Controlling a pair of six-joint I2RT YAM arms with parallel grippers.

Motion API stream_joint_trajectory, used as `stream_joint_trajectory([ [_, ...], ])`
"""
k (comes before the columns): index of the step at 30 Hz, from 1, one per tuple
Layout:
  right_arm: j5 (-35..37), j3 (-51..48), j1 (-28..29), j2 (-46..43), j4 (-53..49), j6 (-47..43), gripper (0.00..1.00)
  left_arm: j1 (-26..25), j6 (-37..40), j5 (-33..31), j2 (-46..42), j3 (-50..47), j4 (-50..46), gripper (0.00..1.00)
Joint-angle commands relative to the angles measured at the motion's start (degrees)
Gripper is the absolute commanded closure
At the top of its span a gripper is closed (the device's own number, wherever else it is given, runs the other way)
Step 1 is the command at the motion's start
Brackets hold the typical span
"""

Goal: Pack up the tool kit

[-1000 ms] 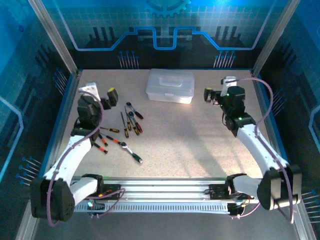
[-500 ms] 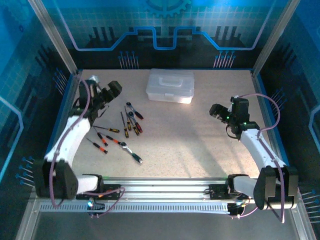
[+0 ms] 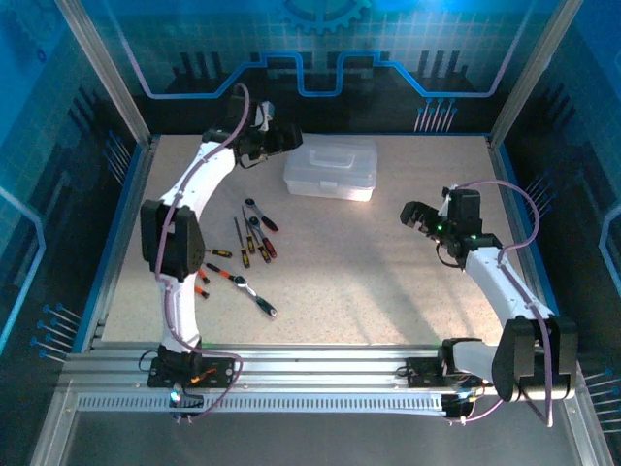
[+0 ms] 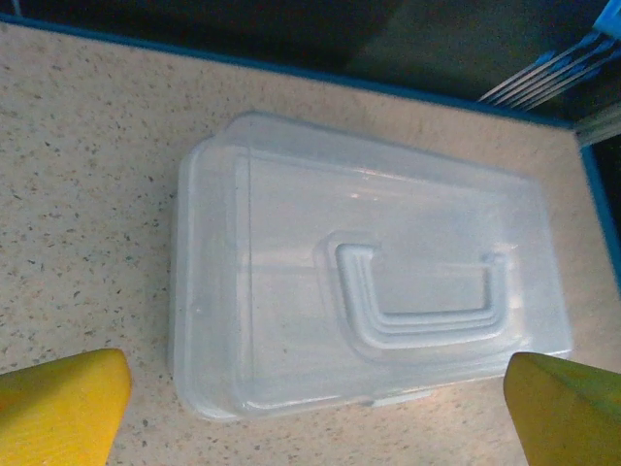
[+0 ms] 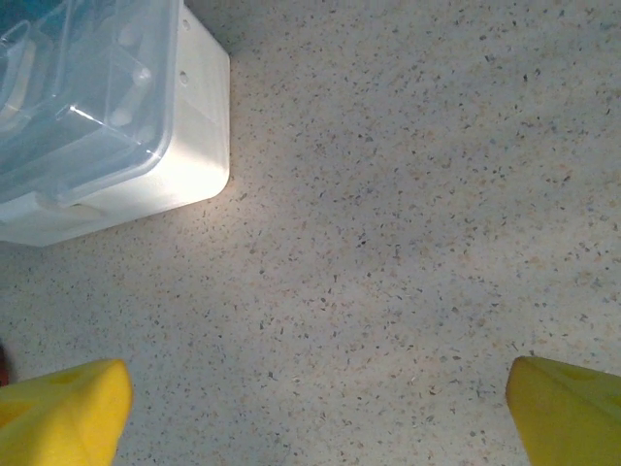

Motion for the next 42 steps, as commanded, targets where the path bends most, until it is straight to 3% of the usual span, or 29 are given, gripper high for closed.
stream_joint_trajectory([
  [1,0.1,-0.86,0.34,-2.69,1.23,-0.54,0.0,0.04,5.23,-0.88,2.44,3.82,-6.46,0.01],
  [10,-4.09,-1.94,0.47,-3.77,0.72,-0.73,0.0,-0.54,2.29,2.39,9.36,9.73,-8.92,0.01],
  [21,-3.39,-0.7,-2.08,-7.91,-4.26,-3.32,0.0,-6.1,4.34,4.4,8.34,6.98,-11.28,0.04],
  [37,-2.63,-1.24,-4.47,-11.23,-5.79,-2.53,0.0,-12.74,-1.89,5.3,-6.58,-18.71,2.32,0.07],
  [42,-2.36,-1.89,-5.2,-10.5,-3.82,-1.28,0.01,-16.47,-2.91,6.84,-8.56,-21.61,3.33,0.08],
])
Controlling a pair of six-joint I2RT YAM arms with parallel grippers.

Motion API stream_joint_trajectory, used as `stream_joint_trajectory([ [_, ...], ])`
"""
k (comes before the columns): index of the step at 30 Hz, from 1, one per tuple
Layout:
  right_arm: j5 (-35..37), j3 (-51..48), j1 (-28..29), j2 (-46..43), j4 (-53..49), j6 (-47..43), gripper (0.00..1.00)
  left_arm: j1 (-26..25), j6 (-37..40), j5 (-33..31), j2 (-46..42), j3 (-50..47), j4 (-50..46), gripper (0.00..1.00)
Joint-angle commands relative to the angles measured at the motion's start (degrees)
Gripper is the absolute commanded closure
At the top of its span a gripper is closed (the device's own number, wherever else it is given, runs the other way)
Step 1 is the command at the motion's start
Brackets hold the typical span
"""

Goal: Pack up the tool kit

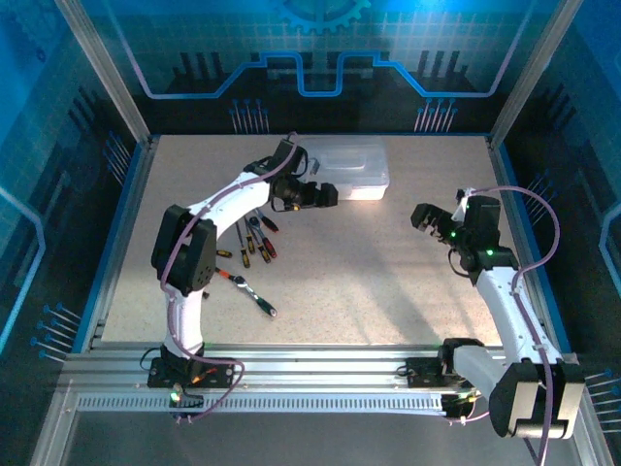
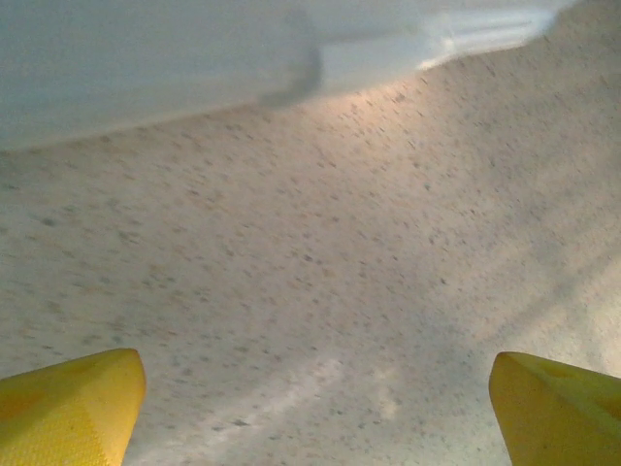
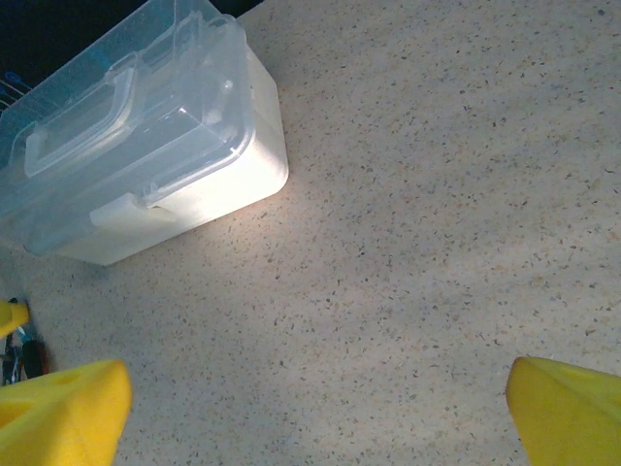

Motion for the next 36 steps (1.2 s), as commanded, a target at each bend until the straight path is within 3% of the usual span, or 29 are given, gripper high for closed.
stream_joint_trajectory([
  [1,0.27,-0.45,-1.14,0.8,1.29,1.12,0.01,-2.99,-1.1,2.64,-3.25,-1.51,1.95,0.08],
  [4,0.02,0.54,-1.39,2.65,1.76,1.3,0.01,-5.15,0.22,2.41,-5.69,-1.96,0.58,0.09],
  [6,-0.7,1.04,-1.41,3.69,2.32,1.49,0.01,-5.66,1.51,-1.14,-8.21,-2.3,-0.33,0.08],
  [10,-2.63,1.38,-1.4,5.55,4.1,2.35,0.01,-3.5,3.26,-15.23,-10.99,1.39,-3.62,0.01],
  [12,-3.03,1.66,-1.38,6.62,4.72,2.38,0.01,-1.48,4.02,-19.17,-9.51,5.5,-5.73,0.01],
  [19,-3.66,3.82,-1.28,10.75,6.32,2.51,0.02,4.37,7.07,-18.57,4.34,24.58,-11.12,0.01],
  [25,-4.57,12.89,-0.89,18.11,5.75,3.1,0.04,7.93,6.43,-16.18,19.86,43.74,-14.16,0.01],
  [31,-4.39,17.59,0.44,23.91,4.76,2.77,0.05,9.31,6.88,-11.35,26.51,44.93,-4.87,0.01],
  [36,-4.36,18.15,1.56,27.43,5.06,1.99,0.13,9.28,5.17,-6.02,27.59,43.04,-3.21,0.03],
])
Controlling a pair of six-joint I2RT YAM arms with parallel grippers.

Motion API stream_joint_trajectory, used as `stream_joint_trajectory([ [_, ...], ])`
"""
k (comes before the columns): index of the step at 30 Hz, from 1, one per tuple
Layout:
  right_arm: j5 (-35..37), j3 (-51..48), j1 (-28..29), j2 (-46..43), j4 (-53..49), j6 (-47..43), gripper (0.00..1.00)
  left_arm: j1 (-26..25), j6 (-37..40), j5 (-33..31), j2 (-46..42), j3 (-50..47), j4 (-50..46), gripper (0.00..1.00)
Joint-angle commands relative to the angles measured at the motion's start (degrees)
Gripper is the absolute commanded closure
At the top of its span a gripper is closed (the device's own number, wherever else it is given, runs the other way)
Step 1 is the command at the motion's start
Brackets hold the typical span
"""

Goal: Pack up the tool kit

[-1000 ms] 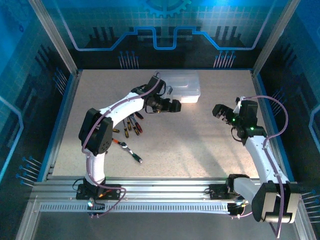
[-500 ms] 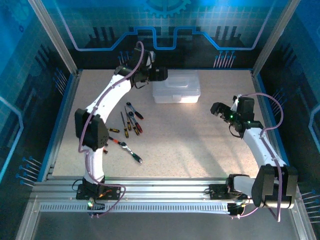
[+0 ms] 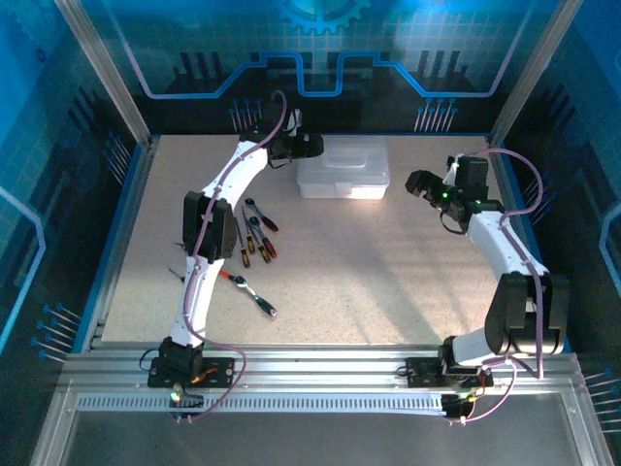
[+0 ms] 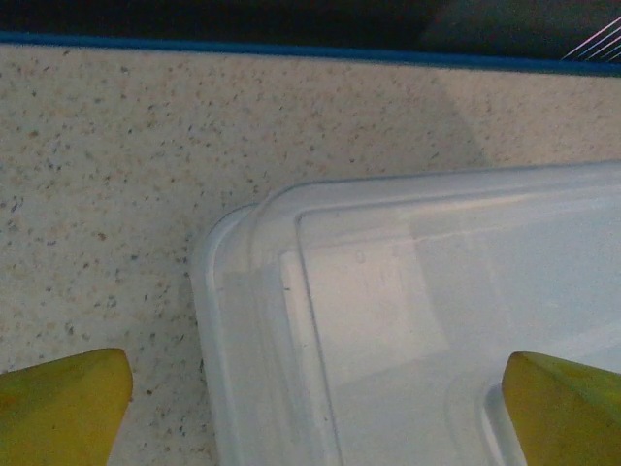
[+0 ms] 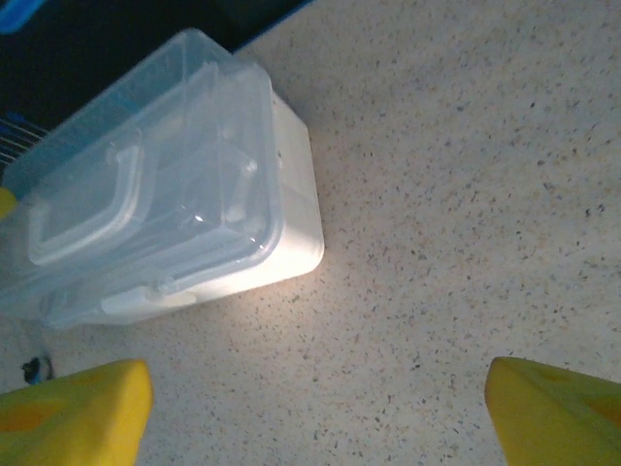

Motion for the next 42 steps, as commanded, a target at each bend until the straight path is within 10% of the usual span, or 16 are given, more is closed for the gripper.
stream_joint_trajectory([
  [1,-0.89,1.23,1.05,2.26,-0.1,-0.2,0.14,-0.46,-0.61,5.31,0.08,-1.38,1.68,0.05],
  [25,-2.97,3.02,6.28,10.0,0.27,0.38,0.19,-22.58,-18.83,0.05,-35.61,-57.74,15.45,0.13],
  [42,0.37,8.58,8.59,4.64,-5.19,-3.67,0.15,-30.88,-14.84,-15.43,-54.34,-62.78,-0.1,0.01],
])
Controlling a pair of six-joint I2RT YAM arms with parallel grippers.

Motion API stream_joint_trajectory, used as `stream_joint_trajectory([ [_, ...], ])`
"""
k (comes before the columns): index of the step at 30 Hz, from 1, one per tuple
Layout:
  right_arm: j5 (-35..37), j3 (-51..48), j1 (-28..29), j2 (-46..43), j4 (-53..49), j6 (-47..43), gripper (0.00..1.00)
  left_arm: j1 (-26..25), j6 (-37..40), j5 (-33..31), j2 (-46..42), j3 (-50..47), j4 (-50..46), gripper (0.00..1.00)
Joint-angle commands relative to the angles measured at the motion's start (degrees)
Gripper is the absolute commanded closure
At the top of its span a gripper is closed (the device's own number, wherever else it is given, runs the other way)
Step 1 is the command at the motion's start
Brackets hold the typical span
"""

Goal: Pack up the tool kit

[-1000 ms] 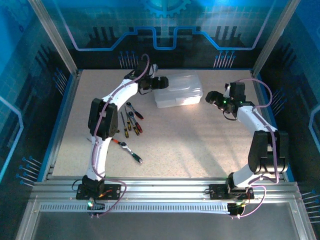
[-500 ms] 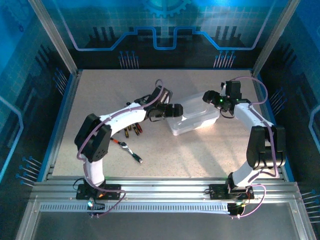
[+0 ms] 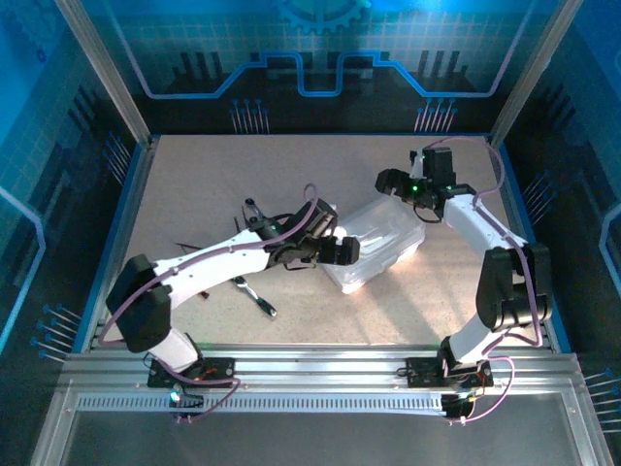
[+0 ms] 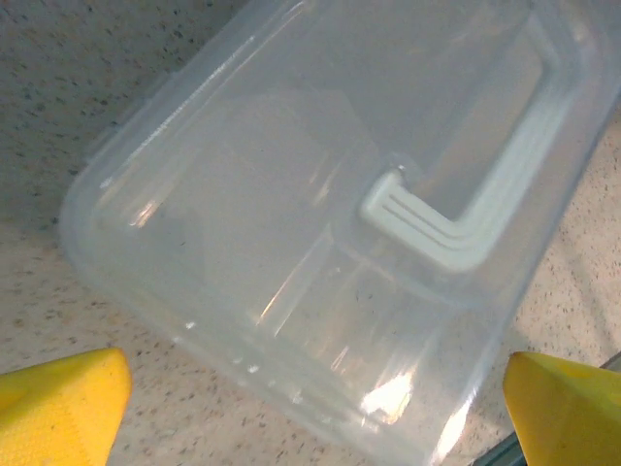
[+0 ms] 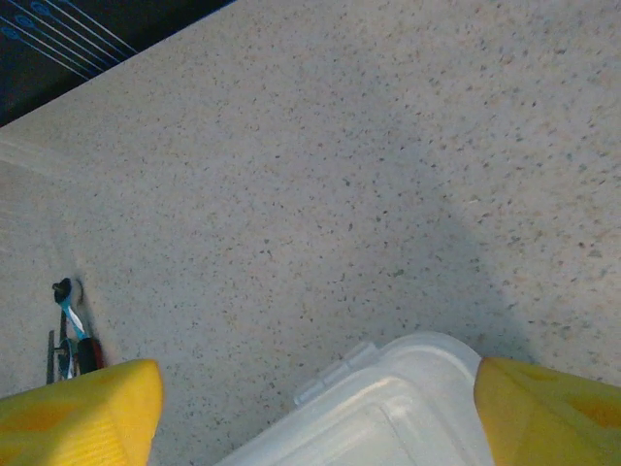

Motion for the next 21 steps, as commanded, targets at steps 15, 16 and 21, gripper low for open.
stream_joint_trajectory([
  [15,-8.97,-28.52,-7.72,-28.08,2.37,10.22,0.13,4.38,23.23,4.56,21.34,29.48,-12.14,0.01],
  [16,-10.2,-29.29,-7.43,-28.2,4.05,11.43,0.13,4.36,23.33,5.35,22.82,30.64,-12.57,0.01],
  [21,-14.19,-27.29,-5.51,-21.29,9.74,14.15,0.15,4.39,20.69,7.88,24.74,28.64,-10.99,0.01],
])
